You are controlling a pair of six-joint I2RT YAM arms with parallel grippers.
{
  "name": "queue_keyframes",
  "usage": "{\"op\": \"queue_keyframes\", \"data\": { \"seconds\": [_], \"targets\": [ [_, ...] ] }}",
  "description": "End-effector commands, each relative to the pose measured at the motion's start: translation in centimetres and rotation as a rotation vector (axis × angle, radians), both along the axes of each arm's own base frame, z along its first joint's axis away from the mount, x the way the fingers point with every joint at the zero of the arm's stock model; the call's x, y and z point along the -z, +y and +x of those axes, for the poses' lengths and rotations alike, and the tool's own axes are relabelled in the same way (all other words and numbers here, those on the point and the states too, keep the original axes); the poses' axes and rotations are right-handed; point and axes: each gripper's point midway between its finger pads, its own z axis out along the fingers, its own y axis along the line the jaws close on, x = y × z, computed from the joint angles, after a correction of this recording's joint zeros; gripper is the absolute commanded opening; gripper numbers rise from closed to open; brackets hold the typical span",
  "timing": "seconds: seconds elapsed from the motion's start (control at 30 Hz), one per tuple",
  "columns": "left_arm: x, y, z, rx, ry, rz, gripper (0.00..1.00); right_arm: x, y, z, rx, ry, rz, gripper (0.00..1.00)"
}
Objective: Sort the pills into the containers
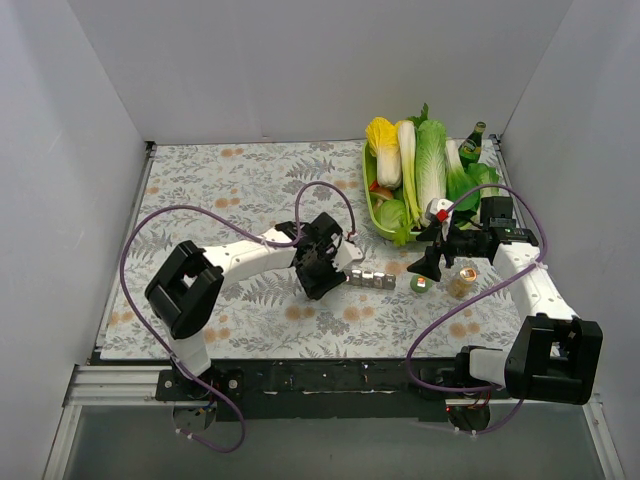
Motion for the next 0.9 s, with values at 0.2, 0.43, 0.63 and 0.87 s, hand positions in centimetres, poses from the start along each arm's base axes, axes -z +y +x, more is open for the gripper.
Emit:
{"op": "queue_keyframes", "data": {
  "seconds": [0.2,0.43,0.63,0.87],
  "targets": [
    [-1.67,-1.28,1.22,-0.004,-0.051,0.002,0.0,-0.47,0.17,-0.48,-0.003,-0.011,0.033,0.98],
    [-1.64,-1.54,1.39,-0.004,-0.059,0.021,0.0,-0.5,0.2,-0.54,-0.004,-0.011,0.038,0.98],
    [-1.58,-1.64,1.41,-0.002,-0.064,0.034,0.0,-0.5,0.16,-0.52,-0.002,-0.008,0.042,0.98],
    [-1.5,-1.63,1.63,-0.005,-0.073,0.052,0.0,-0.4,0.2,-0.59,-0.004,-0.005,0.044,0.98]
  ]
}}
